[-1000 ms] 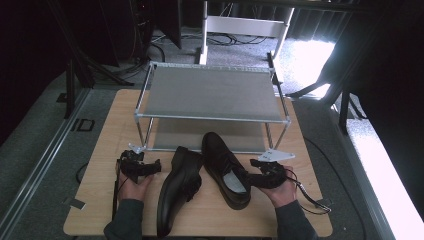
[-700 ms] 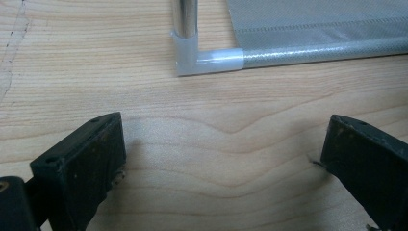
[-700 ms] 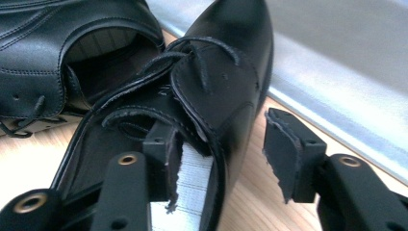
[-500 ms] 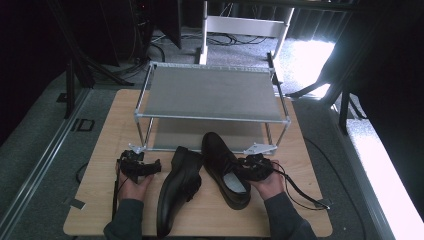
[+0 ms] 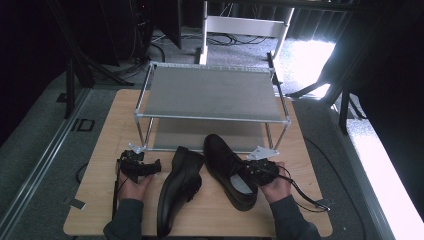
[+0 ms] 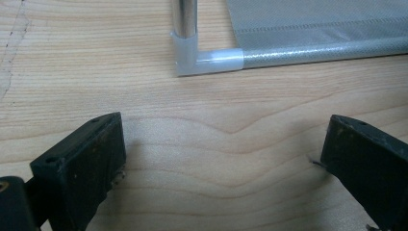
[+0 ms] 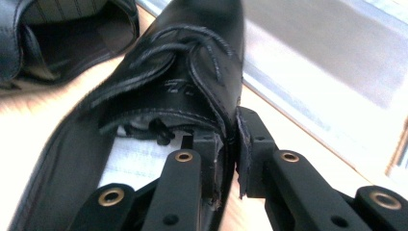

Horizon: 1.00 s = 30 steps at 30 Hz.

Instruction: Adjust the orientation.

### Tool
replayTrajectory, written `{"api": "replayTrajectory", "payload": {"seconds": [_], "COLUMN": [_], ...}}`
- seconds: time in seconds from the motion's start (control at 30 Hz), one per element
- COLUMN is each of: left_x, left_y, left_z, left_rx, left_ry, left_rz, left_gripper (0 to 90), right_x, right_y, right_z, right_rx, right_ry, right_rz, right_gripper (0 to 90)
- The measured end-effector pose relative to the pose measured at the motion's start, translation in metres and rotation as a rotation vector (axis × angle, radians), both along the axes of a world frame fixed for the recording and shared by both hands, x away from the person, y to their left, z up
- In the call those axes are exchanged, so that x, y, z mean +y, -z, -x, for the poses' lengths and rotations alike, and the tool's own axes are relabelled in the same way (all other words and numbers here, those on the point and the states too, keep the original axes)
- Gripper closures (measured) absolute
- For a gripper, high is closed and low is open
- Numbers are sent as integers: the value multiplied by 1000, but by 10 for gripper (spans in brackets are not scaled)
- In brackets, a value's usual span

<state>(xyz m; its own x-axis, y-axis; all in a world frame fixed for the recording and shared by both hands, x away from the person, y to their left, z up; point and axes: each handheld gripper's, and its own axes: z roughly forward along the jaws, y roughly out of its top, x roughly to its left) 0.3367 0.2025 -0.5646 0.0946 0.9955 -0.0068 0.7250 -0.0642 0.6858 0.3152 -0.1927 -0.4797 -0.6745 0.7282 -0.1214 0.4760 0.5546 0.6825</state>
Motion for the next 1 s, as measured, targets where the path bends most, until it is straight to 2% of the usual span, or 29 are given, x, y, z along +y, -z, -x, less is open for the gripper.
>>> {"api": "replayTrajectory", "payload": {"seconds": [0.23,0.33,0.37,0.53,0.6,0.67,0.7,0.8,0.9,1.0], "left_x": [0,1,1,0,-2,-4,-4,-5,-6,-12], "left_y": [0,-1,-1,-2,-4,-10,-14,-32,-55,-76], "left_z": [1,3,4,7,9,11,14,27,40,50], "left_rx": [-9,-26,-36,-60,-51,-18,-21,-59,-107,-138], "left_ry": [10,12,7,25,30,25,32,92,132,180], "left_rz": [-2,3,3,7,6,1,9,63,117,144], "left_gripper": [42,143,143,309,398,503,503,516,536,542], "right_x": [-30,-35,-37,-39,-38,-37,-38,-38,-40,-40], "right_y": [-2,-1,-1,-1,0,0,-1,-1,0,0], "right_z": [18,24,26,34,34,34,34,35,34,34], "right_rx": [38,46,48,62,62,61,63,61,70,67], "right_ry": [8,8,8,-38,-46,-45,-47,-55,-59,-70], "right_rz": [-30,-33,-35,-54,-61,-53,-52,-48,-64,-77], "right_gripper": [803,803,803,806,805,799,791,748,692,632]}}
